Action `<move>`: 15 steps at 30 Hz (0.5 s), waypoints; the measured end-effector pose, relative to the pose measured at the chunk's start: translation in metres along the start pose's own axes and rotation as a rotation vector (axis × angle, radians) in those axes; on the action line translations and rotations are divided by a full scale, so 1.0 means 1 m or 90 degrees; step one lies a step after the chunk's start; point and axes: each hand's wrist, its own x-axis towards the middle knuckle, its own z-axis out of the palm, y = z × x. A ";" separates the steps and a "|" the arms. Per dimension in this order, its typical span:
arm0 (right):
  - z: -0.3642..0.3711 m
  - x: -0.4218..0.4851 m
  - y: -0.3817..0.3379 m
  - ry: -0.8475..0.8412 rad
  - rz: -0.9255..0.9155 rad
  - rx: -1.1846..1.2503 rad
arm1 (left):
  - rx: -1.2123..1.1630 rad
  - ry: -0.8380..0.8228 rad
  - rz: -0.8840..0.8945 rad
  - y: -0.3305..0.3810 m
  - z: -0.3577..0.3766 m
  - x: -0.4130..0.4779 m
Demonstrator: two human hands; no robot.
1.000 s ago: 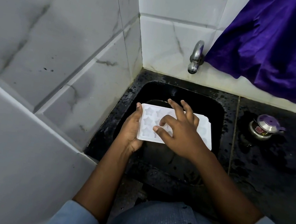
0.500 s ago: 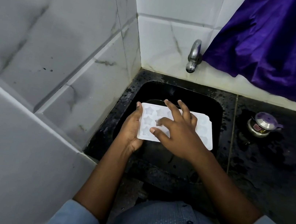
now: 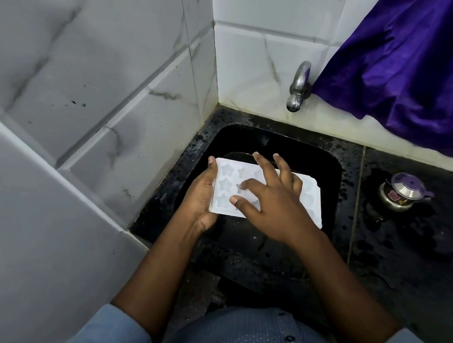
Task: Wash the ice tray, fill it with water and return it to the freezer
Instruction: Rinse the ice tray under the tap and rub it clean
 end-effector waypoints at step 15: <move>-0.001 0.004 0.001 -0.070 0.027 -0.025 | 0.017 0.037 0.012 0.004 0.004 0.000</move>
